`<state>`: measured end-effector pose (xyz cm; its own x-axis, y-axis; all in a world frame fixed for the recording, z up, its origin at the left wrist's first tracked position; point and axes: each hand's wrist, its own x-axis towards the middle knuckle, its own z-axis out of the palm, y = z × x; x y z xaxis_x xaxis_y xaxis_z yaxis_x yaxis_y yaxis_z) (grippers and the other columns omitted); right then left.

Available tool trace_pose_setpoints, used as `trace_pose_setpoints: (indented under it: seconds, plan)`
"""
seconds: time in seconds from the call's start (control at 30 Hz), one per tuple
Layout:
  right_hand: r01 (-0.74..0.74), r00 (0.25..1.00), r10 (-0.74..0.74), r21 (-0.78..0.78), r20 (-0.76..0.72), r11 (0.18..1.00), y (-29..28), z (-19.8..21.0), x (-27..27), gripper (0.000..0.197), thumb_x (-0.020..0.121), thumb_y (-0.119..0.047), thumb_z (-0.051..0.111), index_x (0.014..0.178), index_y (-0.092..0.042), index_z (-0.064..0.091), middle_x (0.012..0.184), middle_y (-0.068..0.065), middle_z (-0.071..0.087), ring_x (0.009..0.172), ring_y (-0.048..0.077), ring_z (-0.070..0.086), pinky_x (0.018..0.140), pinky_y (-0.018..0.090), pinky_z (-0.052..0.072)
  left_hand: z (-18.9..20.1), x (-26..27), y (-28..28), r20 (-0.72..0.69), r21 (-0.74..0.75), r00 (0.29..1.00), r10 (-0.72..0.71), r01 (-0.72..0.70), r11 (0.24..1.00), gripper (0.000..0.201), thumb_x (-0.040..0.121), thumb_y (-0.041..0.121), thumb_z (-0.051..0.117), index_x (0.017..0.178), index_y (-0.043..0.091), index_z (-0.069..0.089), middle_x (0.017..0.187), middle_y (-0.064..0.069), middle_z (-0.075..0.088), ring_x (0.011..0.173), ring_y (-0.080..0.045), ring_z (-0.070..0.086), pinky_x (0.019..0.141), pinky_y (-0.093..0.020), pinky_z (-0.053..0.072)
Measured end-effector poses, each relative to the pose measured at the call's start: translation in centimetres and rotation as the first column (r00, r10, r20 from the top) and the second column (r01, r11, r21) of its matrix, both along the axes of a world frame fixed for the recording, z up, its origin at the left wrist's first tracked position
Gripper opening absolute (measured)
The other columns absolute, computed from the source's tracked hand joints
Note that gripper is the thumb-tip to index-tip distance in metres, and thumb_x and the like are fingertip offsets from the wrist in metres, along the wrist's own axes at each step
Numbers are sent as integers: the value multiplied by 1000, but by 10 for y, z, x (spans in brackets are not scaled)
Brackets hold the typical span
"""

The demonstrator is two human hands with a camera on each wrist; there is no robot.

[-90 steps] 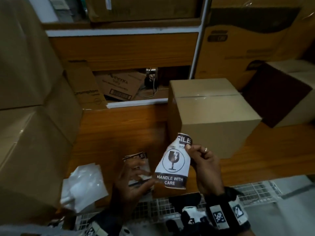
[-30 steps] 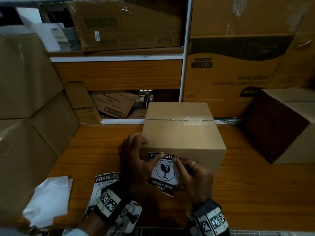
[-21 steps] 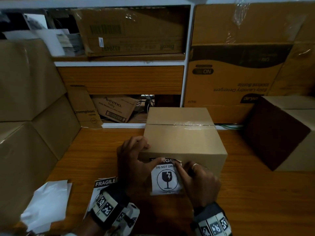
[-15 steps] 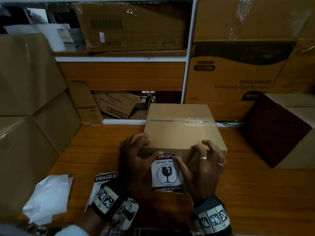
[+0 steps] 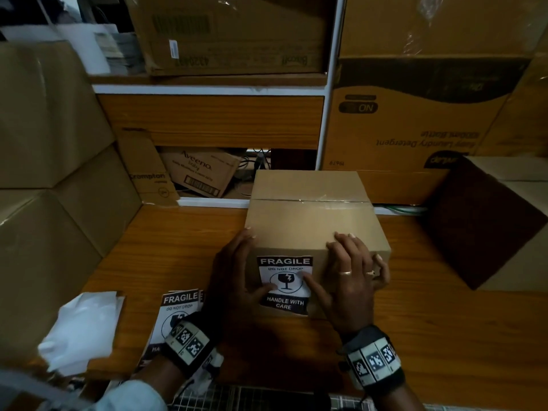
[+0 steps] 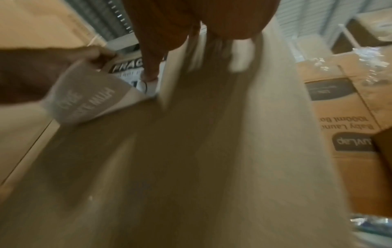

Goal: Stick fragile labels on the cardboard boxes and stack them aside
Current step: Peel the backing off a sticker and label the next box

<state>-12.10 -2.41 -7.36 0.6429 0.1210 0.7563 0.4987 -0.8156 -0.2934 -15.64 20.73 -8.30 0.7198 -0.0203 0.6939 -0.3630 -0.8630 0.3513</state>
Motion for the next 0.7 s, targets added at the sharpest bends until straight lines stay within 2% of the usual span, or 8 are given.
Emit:
trace_pose_setpoints:
  seconds: [0.1, 0.17, 0.3, 0.4, 0.47, 0.53, 0.6, 0.7]
  plan:
    - [15, 1000, -14, -155, 8, 988, -10, -11, 5, 98, 74, -71, 70, 149, -19, 35, 155, 9, 35, 152, 25, 22, 119, 49, 7, -4, 0, -1, -23, 73, 998, 50, -48, 996, 129, 59, 54, 92, 157, 15, 18, 166, 0, 17, 152, -20, 19, 119, -46, 27]
    - [48, 998, -39, -249, 43, 967, -16, -18, 6, 110, 73, -69, 75, 156, -19, 22, 157, 12, 30, 156, 22, 9, 120, 50, 3, -9, 0, -1, -21, 120, 997, 75, -71, 990, 134, 57, 59, 92, 158, 13, 16, 166, -4, 15, 153, -20, 14, 121, -44, 20]
    - [64, 998, -50, -354, 49, 933, -22, -24, 6, 123, 76, -66, 69, 164, -18, -2, 165, 15, 14, 159, 25, -5, 119, 59, 6, -11, 1, 0, -8, 250, 991, 135, -128, 960, 136, 52, 64, 90, 153, 8, 19, 161, -16, 21, 150, -29, 21, 114, -52, 27]
    - [63, 998, -60, -344, 21, 937, -19, -24, 5, 123, 75, -76, 62, 163, -16, 1, 165, 15, 14, 159, 24, -8, 121, 58, 1, -13, 1, 0, -18, 314, 986, 168, -154, 937, 128, 60, 74, 77, 152, 6, 21, 159, -21, 22, 146, -37, 26, 112, -55, 29]
    - [78, 997, -75, -294, 20, 953, -12, -26, 5, 119, 75, -83, 57, 160, -14, 10, 164, 16, 16, 159, 24, -8, 122, 57, -5, -13, 2, 1, -29, 338, 984, 176, -157, 928, 129, 59, 73, 81, 152, 4, 22, 159, -24, 24, 145, -39, 28, 111, -57, 34]
    - [110, 994, -103, -287, 39, 952, -6, -29, 8, 127, 69, -80, 69, 160, -15, 8, 164, 15, 12, 158, 25, -10, 122, 57, -8, -13, 1, 1, -22, 367, 983, 182, -161, 916, 130, 59, 69, 84, 152, 2, 22, 158, -26, 25, 146, -40, 29, 109, -59, 37]
    - [118, 993, -111, -329, 42, 937, -7, -30, 11, 150, 55, -73, 86, 163, -16, -1, 162, 19, 16, 158, 27, -12, 121, 59, -5, -12, 0, 3, -15, 407, 981, 192, -169, 898, 132, 57, 64, 86, 153, 1, 20, 159, -26, 23, 148, -40, 25, 110, -57, 36]
    - [115, 993, -92, -397, 77, 911, -16, -30, 12, 159, 49, -66, 91, 163, -14, -7, 162, 21, 17, 158, 29, -11, 119, 62, 1, -9, -3, 6, -46, 412, 983, 176, -142, 900, 144, 52, 62, 92, 157, 5, 11, 162, -25, 17, 150, -39, 21, 112, -57, 32]
